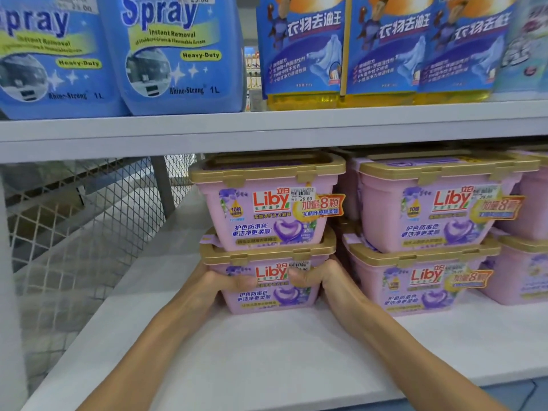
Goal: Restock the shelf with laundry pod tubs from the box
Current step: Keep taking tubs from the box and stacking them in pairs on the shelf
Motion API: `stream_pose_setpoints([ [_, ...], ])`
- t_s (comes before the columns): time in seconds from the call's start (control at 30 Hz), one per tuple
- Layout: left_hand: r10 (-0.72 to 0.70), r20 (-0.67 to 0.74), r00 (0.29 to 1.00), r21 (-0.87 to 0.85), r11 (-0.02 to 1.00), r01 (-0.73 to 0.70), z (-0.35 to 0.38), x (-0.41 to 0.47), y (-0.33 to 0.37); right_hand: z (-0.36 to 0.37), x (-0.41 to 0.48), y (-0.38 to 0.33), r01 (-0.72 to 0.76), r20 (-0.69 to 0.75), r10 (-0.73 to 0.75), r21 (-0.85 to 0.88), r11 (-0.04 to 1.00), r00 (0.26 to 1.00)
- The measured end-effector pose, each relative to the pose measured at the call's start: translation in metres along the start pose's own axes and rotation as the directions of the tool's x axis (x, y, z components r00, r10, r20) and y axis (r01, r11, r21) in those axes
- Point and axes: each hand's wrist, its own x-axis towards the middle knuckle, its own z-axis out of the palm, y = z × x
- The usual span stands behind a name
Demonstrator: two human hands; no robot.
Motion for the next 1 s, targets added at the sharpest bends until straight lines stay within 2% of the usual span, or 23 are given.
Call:
stream_pose_setpoints([
  [0.37, 0.05, -0.038, 0.998, -0.035, 0.998, -0.051, -0.005, 0.02, -0.006, 0.001, 0.035, 0.015, -0.135, -0.079, 0.143, 0.099, 0.986, 0.987],
  [0.47, 0.059, -0.061, 0.996, -0.04, 0.997, -0.062, -0.005, 0.026, -0.007, 0.001, 0.04, 0.015, -0.136, -0.057, 0.143, 0.119, 0.984, 0.988],
  [0.73, 0.055, -0.09, 0.994, -0.043, 0.997, -0.06, -0.009, 0.035, -0.012, 0.006, 0.052, 0.015, -0.144, -0.129, 0.146, 0.018, 0.989, 0.981],
  [1.0, 0.072, -0.095, 0.993, -0.039, 0.996, -0.076, -0.009, 0.037, -0.014, 0.001, 0.054, 0.019, -0.119, -0.085, 0.123, 0.057, 0.991, 0.989],
])
